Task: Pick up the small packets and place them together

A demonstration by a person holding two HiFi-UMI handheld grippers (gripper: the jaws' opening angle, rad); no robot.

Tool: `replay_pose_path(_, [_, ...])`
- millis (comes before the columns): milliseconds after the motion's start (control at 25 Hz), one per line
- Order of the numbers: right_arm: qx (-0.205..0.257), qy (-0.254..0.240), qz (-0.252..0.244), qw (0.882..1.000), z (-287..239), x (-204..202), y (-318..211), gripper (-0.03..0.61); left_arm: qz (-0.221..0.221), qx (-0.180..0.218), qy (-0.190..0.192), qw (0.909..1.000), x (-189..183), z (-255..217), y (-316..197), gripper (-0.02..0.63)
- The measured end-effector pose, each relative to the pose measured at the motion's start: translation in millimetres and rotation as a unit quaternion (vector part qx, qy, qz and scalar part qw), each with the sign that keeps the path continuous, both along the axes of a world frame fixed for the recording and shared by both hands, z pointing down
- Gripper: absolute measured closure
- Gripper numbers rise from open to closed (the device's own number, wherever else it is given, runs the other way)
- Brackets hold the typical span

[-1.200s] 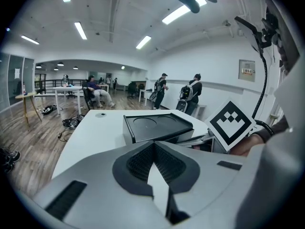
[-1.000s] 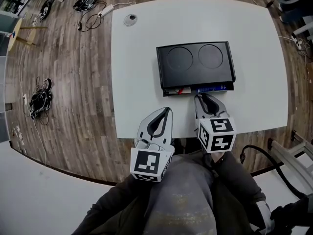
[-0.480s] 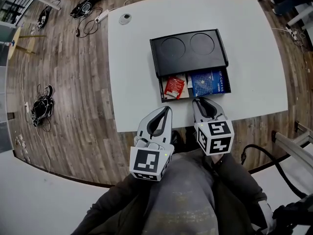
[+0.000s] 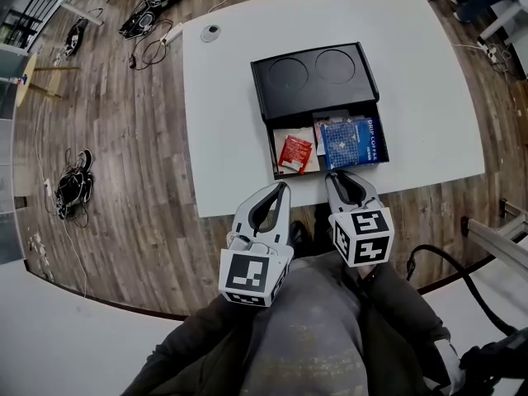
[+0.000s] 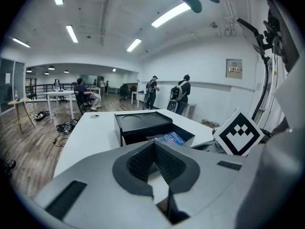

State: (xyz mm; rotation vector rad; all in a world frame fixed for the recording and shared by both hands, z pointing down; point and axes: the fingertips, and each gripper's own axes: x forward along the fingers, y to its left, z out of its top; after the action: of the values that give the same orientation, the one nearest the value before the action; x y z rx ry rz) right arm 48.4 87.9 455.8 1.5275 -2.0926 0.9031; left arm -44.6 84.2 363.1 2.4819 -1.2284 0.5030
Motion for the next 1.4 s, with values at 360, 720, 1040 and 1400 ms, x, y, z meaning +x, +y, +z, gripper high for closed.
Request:
replay_pose_path(360, [0.005,-0.002,0.008,1.000,-0.1,0.6,1.1,0.505,0.000,0.005,0.002,1.0000,-4.0,-5.4,6.9,0.623])
replay_pose_path(720, [0.003,-0.014,-0.002,1.000,7.1,-1.7,0.8,0.503,-0.007,0.000,0.002,1.0000,-5.9,2.0,6.2,0.623])
replay_pose_path(1040, [-0.011,-0.021,-0.020,1.000,1.4,9.3,30.3,0.483,-0.013,0.004,0.010,0.9999,-2.9,3.9,4.9,0.623])
replay_pose_path(1400, [0.059,0.022,-0.093,0.994,-60.8,-10.1,12.9,0.483,-0.029,0.023,0.020,0.9991,-7.2,-14.9,-19.4,0.623])
